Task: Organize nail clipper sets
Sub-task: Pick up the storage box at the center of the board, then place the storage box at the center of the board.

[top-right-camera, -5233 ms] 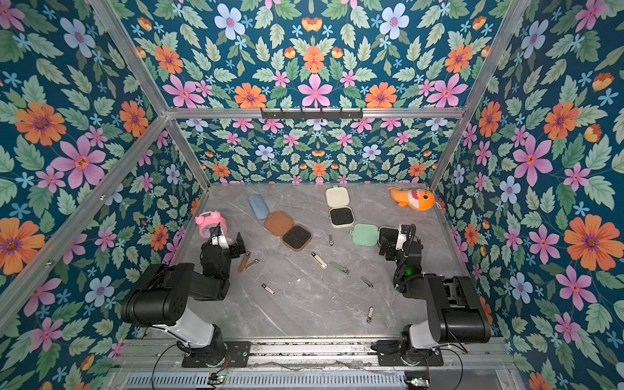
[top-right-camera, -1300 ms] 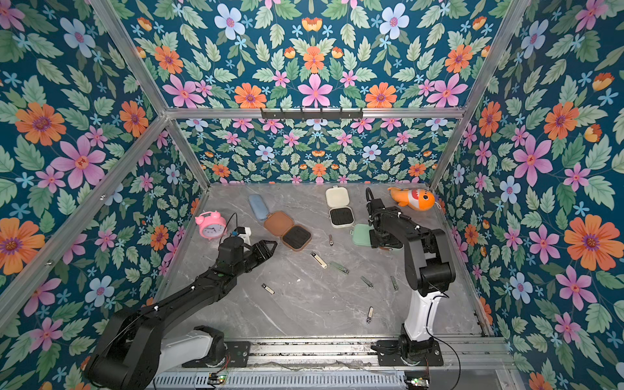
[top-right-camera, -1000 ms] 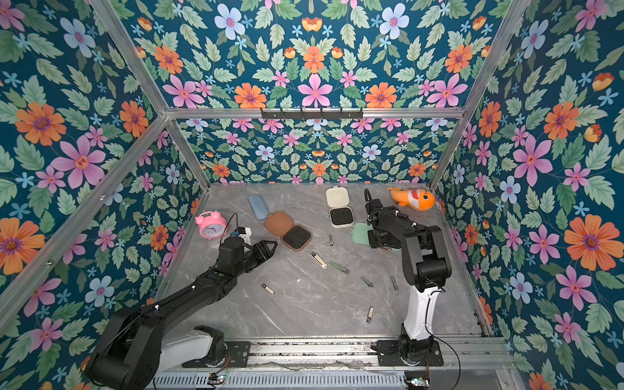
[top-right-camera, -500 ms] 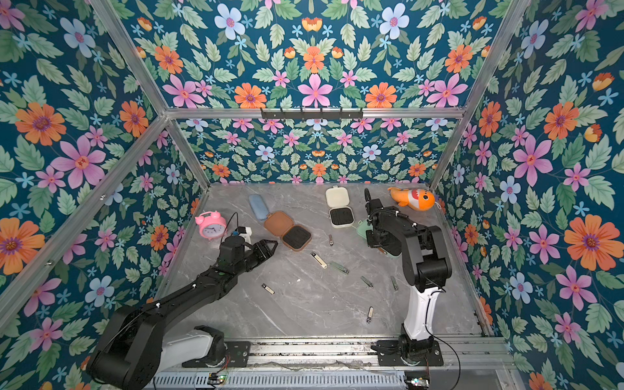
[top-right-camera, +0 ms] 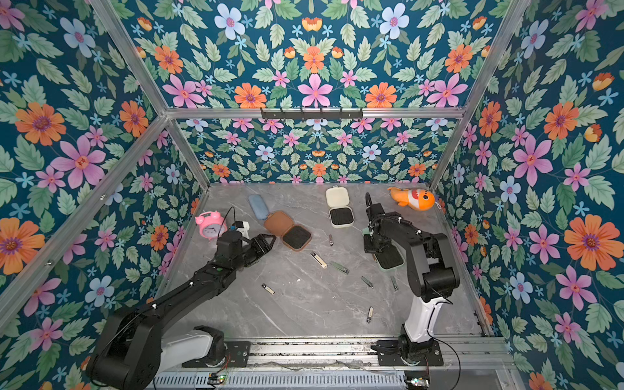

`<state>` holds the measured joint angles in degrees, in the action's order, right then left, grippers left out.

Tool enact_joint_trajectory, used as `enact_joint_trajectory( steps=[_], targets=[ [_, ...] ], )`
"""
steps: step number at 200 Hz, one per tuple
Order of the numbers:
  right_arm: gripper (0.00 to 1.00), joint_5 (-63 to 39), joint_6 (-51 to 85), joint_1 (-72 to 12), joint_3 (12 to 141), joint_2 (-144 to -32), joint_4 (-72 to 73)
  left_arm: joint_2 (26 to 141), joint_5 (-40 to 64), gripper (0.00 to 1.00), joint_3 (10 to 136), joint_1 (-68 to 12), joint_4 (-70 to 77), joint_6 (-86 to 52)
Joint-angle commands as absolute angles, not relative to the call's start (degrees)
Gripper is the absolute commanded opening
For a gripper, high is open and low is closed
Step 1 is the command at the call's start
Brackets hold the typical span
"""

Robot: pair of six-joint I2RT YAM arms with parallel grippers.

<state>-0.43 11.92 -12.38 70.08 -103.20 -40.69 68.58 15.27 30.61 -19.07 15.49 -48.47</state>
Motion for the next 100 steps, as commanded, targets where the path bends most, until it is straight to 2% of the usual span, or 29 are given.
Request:
enact_joint_trajectory(
  steps=[1,45,76,100],
  targets=[
    [0.00,-0.2,14.4,-15.2,70.8,-99.3,-42.1,67.3,15.6,0.68,32.3,-17.2,12.5,-46.0],
    [0.00,4.1,19.3,-32.5,75.6,-96.8,-46.6,63.6,18.2,0.69,33.6,-7.7,6.9,-43.2],
    [0.00,4.9,26.2,-46.6,81.5,-102.7,-47.1,61.0,16.6,0.72,33.8,-2.6,0.1,-40.2],
    [0.00,1.4,32.0,-52.9,88.4,-109.8,-47.3,60.0,15.9,0.72,33.1,-0.9,-2.7,-38.8]
  ],
)
